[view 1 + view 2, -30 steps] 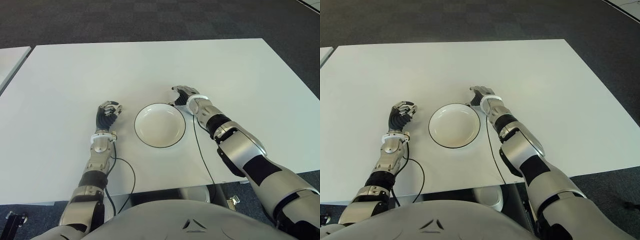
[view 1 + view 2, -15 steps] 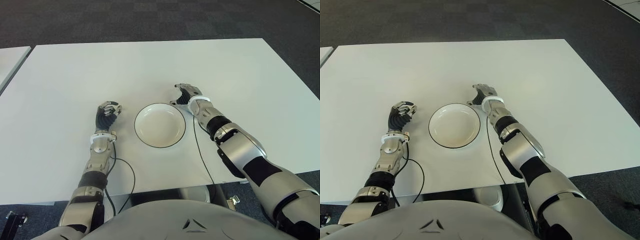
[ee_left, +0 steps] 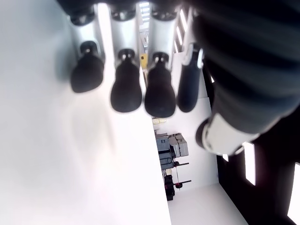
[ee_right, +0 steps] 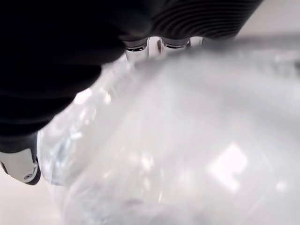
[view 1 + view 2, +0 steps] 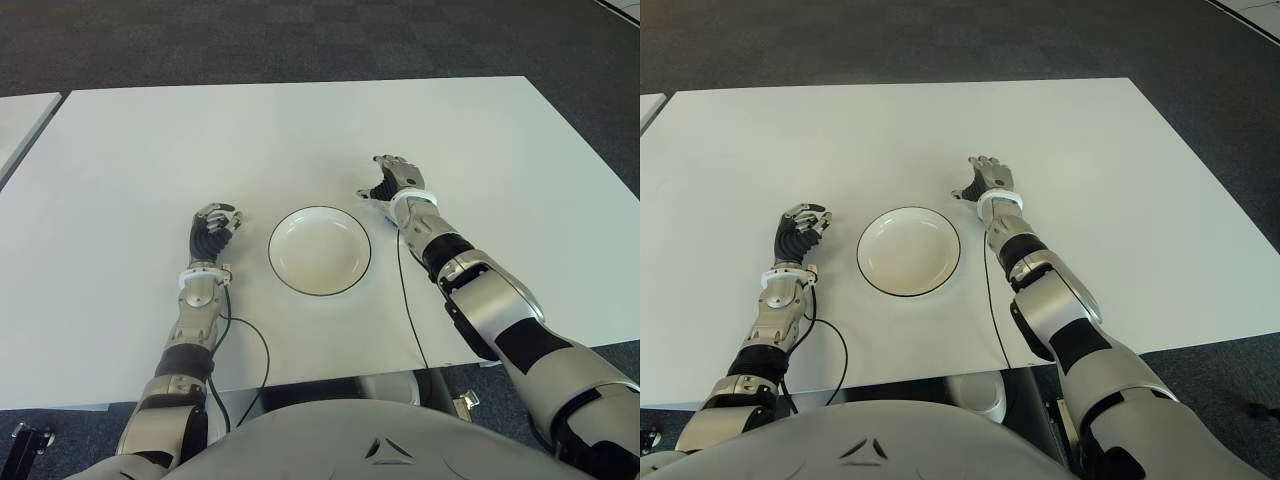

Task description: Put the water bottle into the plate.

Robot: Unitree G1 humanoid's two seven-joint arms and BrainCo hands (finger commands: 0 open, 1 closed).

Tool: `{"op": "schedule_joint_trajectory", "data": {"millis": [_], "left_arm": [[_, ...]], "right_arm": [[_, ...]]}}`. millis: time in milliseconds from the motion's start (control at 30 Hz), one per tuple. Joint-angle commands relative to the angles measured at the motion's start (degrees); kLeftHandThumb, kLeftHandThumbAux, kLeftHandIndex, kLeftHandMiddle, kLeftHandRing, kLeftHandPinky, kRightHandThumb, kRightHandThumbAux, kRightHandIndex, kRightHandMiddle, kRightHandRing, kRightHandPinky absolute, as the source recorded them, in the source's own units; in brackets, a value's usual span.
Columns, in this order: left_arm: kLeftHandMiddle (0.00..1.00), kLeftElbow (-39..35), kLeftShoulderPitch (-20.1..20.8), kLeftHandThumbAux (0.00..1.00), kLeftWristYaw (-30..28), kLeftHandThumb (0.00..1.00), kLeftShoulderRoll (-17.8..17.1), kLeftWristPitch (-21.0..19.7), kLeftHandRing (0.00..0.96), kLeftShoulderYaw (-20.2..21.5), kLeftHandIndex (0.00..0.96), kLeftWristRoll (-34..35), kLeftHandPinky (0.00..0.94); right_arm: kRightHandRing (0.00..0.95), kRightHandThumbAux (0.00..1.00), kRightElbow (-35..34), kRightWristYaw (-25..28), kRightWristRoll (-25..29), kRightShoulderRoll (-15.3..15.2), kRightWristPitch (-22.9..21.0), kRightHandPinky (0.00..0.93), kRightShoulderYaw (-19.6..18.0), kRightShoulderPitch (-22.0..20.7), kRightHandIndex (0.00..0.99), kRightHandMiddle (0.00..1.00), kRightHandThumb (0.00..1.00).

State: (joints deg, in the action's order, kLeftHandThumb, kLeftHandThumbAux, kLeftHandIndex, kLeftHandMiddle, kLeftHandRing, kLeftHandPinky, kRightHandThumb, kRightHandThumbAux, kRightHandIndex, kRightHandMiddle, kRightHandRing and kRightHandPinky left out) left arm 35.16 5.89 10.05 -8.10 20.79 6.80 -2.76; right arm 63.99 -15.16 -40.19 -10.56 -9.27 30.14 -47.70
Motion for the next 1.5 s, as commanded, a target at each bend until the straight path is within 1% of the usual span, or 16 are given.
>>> {"op": "schedule_joint_trajectory", "data": {"millis": [33, 100, 267, 433, 567, 700, 867, 1000, 1100, 1233, 1367, 1500], "left_arm": [[0.760, 0.0, -1.5, 0.719, -0.5, 0.707, 0.2, -2.1, 0.752, 0.0, 0.438, 0.0, 0.760], [0.761, -0.2, -1.6, 0.719, -0.5, 0.707, 0.1, -2.1, 0.753, 0.0, 0.438, -0.1, 0.759], [0.761, -0.2, -1.7, 0.719, -1.1, 0.707, 0.0, -1.6, 0.753, 0.0, 0.438, 0.2, 0.757], [0.762, 0.4, -1.5, 0.719, -1.0, 0.707, 0.0, -1.1, 0.753, 0.1, 0.439, 0.2, 0.760], [0.762, 0.5, -1.5, 0.719, -0.8, 0.707, -0.1, -1.1, 0.754, 0.0, 0.439, 0.0, 0.761], [0.763, 0.4, -1.5, 0.719, -0.6, 0.707, -0.3, -1.2, 0.754, -0.3, 0.439, -0.6, 0.760], [0.763, 0.4, -1.6, 0.719, -0.9, 0.706, -0.3, -0.8, 0.754, -0.4, 0.438, -0.4, 0.759], [0.762, 0.5, -1.6, 0.719, -1.1, 0.707, -0.2, -0.4, 0.753, -0.4, 0.438, -0.1, 0.758], [0.760, 0.5, -1.7, 0.719, -1.0, 0.707, -0.2, -0.3, 0.751, -0.4, 0.438, -0.2, 0.757], [0.759, 0.4, -1.7, 0.719, -0.9, 0.707, -0.2, -0.7, 0.750, -0.6, 0.438, -0.5, 0.757], [0.757, 0.2, -1.6, 0.720, -0.8, 0.707, -0.2, -1.1, 0.749, -0.7, 0.438, -0.5, 0.756], [0.756, 0.1, -1.6, 0.720, -1.0, 0.707, 0.0, -1.1, 0.748, -0.6, 0.438, -0.3, 0.756]], "right_arm": [[0.000, 0.441, -10.7, 0.0, -1.5, -3.2, -4.4, 0.000, -0.2, 6.1, 0.000, 0.000, 0.610], [0.000, 0.415, -16.1, 0.8, -2.2, -4.5, -6.3, 0.000, -0.2, 8.5, 0.000, 0.000, 0.625], [0.000, 0.368, -27.7, 3.9, -4.3, -6.5, -11.6, 0.000, -0.1, 13.6, 0.000, 0.000, 0.642], [0.000, 0.331, -37.2, 7.3, -5.8, -7.3, -16.4, 0.000, -0.6, 17.3, 0.000, 0.000, 0.645], [0.000, 0.318, -39.8, 8.4, -6.4, -7.5, -17.8, 0.000, -0.9, 18.4, 0.000, 0.000, 0.641], [0.000, 0.278, -45.2, 9.0, -7.9, -8.8, -18.9, 0.000, -1.1, 21.0, 0.000, 0.000, 0.604], [0.000, 0.242, -48.4, 9.5, -8.9, -9.3, -19.4, 0.000, -1.7, 22.9, 0.000, 0.000, 0.580], [0.000, 0.226, -53.2, 10.7, -10.1, -10.0, -20.5, 0.000, -2.6, 25.5, 0.000, 0.000, 0.571], [0.000, 0.210, -59.2, 12.3, -11.4, -10.8, -21.9, 0.000, -3.1, 28.7, 0.000, 0.000, 0.561], [0.000, 0.193, -64.6, 14.1, -12.6, -11.0, -23.2, 0.000, -3.9, 31.8, 0.000, 0.000, 0.540], [0.000, 0.196, -67.3, 16.2, -13.0, -10.7, -24.3, 0.000, -4.6, 33.2, 0.000, 0.000, 0.516], [0.000, 0.206, -68.5, 18.1, -13.4, -10.3, -25.0, 0.000, -5.0, 33.9, 0.000, 0.000, 0.484]]}}
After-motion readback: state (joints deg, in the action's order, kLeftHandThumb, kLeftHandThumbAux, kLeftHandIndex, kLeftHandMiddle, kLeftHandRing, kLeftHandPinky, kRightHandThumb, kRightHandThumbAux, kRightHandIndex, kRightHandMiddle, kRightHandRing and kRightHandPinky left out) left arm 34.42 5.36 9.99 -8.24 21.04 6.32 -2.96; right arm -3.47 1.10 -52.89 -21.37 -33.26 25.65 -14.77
